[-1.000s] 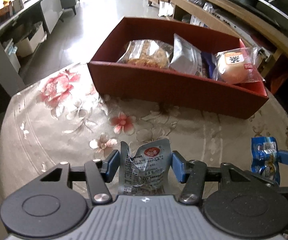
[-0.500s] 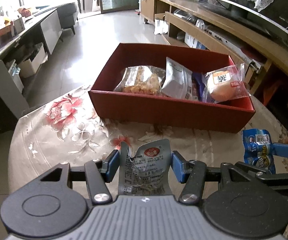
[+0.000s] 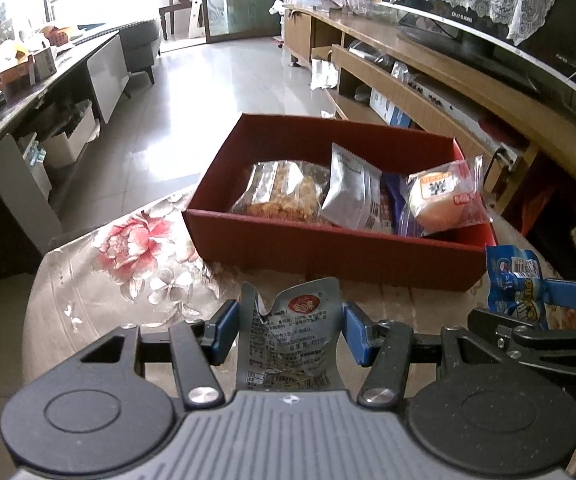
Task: Organize snacks
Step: 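Carry both packets toward the red box and lower them over it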
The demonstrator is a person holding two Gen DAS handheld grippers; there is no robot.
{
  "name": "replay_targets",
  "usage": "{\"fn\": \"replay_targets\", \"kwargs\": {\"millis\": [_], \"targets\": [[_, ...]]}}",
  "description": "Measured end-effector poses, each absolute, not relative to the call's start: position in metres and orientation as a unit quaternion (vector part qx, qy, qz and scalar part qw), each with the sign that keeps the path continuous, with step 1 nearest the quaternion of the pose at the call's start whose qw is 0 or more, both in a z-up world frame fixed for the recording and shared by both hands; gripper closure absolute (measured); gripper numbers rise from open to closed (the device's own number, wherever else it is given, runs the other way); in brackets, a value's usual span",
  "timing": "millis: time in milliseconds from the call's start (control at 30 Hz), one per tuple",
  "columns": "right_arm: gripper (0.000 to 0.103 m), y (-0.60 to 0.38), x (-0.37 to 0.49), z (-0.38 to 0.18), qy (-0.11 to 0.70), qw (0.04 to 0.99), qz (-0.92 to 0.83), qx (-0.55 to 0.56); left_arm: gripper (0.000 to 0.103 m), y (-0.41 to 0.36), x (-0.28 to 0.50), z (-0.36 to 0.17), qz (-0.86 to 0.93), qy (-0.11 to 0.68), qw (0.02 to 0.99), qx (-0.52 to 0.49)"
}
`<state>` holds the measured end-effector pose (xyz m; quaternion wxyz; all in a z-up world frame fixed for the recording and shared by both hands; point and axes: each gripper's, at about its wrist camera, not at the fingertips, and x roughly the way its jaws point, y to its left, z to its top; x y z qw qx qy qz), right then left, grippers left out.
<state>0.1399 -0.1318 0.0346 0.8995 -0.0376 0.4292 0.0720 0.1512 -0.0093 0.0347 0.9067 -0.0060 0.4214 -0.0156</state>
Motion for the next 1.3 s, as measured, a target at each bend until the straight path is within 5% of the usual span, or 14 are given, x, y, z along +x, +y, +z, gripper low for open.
{"fn": "replay_targets", "kwargs": {"millis": [1300], "targets": [[0.025,-0.135,0.17,0.072,0.36,0.93,0.066,-0.007,0.045,-0.013,0.185,0.068,-0.008,0.38,0.924,-0.039]]}}
